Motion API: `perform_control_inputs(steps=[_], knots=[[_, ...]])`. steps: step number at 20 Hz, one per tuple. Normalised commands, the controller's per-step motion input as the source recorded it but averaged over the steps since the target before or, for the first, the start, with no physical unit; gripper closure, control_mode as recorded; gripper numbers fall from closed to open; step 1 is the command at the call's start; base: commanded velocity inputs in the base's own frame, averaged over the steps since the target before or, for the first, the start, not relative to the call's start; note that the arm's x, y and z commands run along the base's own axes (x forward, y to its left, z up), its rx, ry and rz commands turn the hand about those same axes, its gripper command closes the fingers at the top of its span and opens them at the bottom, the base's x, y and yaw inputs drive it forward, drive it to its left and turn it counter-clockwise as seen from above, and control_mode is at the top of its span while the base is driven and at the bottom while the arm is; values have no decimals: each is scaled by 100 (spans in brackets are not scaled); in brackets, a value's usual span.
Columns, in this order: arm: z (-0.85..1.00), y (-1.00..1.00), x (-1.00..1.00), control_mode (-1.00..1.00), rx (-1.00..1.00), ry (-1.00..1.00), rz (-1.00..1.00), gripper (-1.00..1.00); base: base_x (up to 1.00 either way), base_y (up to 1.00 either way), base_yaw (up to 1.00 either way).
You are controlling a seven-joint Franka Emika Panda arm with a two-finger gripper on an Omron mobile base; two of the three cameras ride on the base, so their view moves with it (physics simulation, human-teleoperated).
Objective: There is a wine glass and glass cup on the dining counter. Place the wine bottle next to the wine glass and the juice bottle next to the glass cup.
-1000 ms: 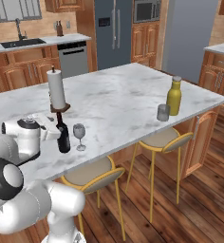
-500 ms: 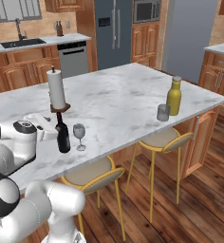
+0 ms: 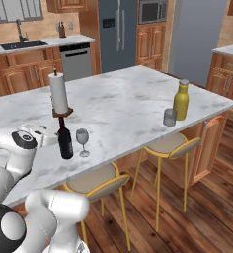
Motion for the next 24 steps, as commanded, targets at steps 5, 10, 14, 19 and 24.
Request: perform_control_inputs(steps=[5,10,14,19,24], knots=[[20,5,-29,-100,0,24,13,-100,0,0,0],[23,5,-32,-100,0,24,10,-100,0,0,0],[12,1,-46,-100,-1,16,11,-100,0,0,0],[0,0,-60,-100,-3,6,11,-100,0,0,0],[-3,0,-65,-100,-1,1,12,-100,0,0,0]])
